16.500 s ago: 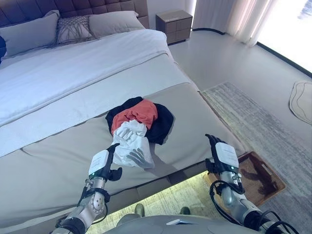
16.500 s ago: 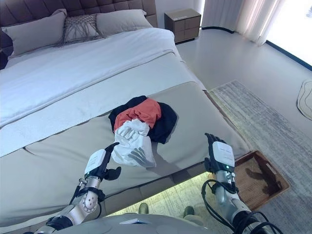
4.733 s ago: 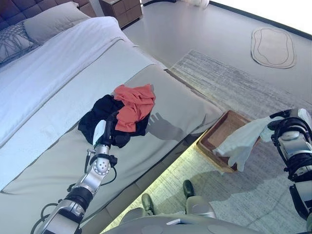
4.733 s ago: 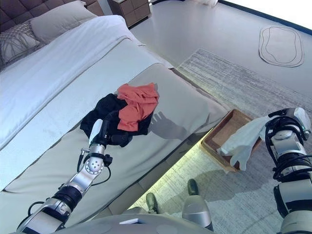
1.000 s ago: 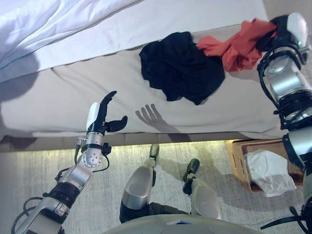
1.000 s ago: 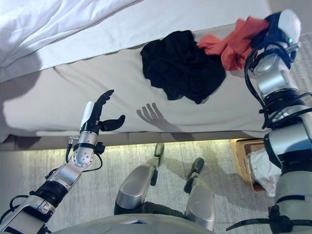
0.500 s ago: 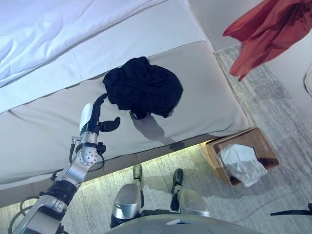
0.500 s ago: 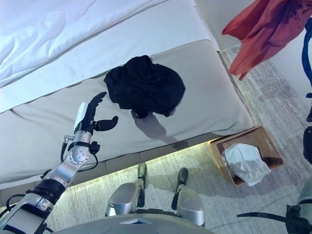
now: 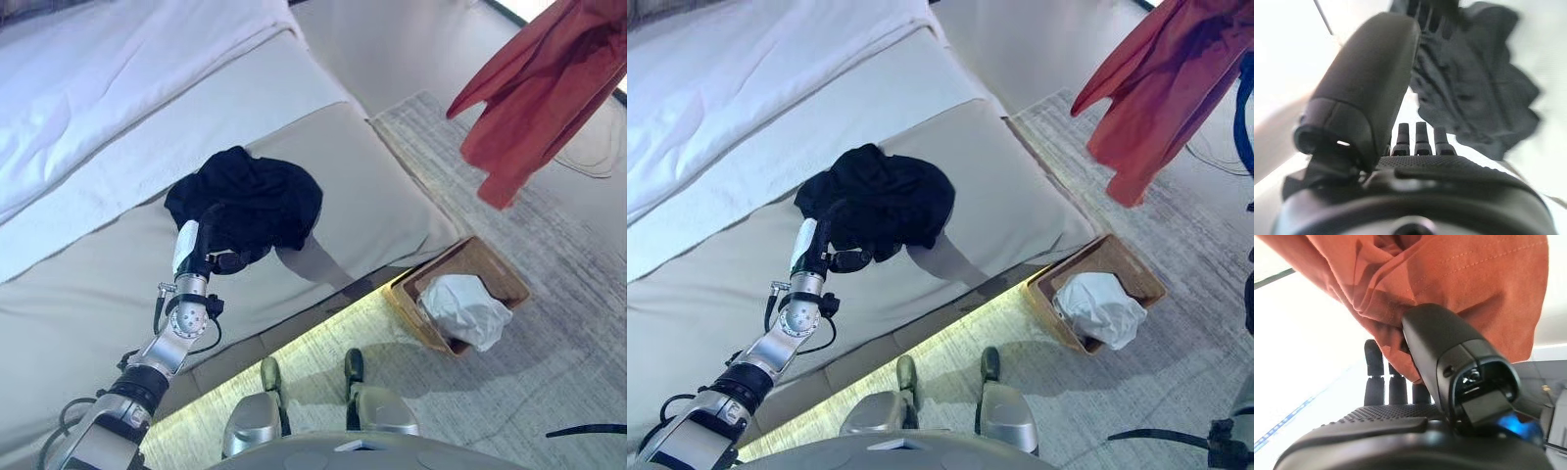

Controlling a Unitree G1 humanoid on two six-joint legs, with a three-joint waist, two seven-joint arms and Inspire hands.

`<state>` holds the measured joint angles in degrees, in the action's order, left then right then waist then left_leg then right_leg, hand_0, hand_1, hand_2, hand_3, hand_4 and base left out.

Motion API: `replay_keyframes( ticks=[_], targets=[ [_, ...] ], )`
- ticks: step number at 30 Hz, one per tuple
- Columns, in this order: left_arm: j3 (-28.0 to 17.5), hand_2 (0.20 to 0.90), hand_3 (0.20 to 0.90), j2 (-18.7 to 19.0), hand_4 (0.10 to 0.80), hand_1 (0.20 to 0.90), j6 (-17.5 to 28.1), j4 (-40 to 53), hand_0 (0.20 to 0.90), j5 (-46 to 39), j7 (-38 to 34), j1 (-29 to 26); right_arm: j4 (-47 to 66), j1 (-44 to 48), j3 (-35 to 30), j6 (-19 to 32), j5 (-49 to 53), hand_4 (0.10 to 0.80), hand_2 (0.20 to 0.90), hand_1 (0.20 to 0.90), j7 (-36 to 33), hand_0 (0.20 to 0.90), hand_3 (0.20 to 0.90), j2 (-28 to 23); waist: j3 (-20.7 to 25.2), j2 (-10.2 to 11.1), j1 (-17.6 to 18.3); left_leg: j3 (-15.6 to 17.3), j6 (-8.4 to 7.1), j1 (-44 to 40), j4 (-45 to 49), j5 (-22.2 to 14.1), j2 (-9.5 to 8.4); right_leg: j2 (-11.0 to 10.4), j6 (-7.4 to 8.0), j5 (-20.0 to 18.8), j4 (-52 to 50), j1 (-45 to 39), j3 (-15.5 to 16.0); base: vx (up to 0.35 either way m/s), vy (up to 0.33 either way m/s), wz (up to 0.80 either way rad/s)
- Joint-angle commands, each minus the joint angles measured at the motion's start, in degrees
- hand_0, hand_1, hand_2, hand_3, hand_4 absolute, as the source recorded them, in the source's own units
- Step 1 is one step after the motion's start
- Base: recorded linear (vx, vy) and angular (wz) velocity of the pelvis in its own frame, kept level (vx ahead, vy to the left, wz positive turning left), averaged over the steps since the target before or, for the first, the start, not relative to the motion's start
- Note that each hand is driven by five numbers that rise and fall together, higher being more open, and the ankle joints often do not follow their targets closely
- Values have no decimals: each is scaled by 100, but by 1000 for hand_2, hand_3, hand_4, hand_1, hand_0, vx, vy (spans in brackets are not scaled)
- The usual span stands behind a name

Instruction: Pick up the clothes from the bed and place them into the basket

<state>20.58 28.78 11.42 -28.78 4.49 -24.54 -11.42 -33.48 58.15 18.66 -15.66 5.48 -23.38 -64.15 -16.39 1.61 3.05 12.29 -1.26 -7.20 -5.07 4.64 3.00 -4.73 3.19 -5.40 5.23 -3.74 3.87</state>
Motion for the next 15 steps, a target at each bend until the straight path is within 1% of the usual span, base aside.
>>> replay_keyframes(
  ticks=[1, 4, 7, 9, 15],
  targets=[
    [296, 900, 900, 50, 800, 900, 395, -123, 900, 228, -10, -66, 266, -335, -272, 164, -378, 100, 300, 300, -131, 300, 200, -63, 888, 63, 57, 67, -187, -242, 7, -640, 343, -200, 200, 350, -305, -35, -39, 22, -6, -19],
    [301, 900, 900, 7, 800, 900, 409, -172, 900, 268, 53, -147, 255, -824, -577, 159, -384, 100, 300, 300, 16, 300, 200, 104, 845, 26, 140, 106, -175, -273, 7, -664, 337, -197, 206, 361, -355, -3, -128, 11, -11, -12],
    [338, 900, 900, -42, 800, 900, 368, -191, 900, 307, 58, -250, 169, -1096, -690, 127, -461, 100, 300, 300, 147, 300, 200, 259, 797, -10, 207, 146, -175, -280, 7, -669, 336, -197, 214, 347, -382, 54, -197, -7, -18, -13],
    [348, 900, 900, -103, 800, 900, 343, -208, 900, 328, 19, -330, -41, -1279, -717, 197, -489, 100, 300, 300, 261, 300, 200, 385, 738, -59, 282, 200, -175, -305, 13, -687, 332, -195, 210, 328, -390, 102, -267, -27, -22, -16],
    [372, 900, 900, -166, 800, 900, 288, -159, 900, 336, 30, -411, -450, -1508, -675, 247, -465, 100, 300, 300, 387, 300, 200, 693, 645, -146, 343, 265, -199, -327, 7, -699, 325, -177, 197, 286, -356, 145, -334, -19, -29, -12]
  ],
)
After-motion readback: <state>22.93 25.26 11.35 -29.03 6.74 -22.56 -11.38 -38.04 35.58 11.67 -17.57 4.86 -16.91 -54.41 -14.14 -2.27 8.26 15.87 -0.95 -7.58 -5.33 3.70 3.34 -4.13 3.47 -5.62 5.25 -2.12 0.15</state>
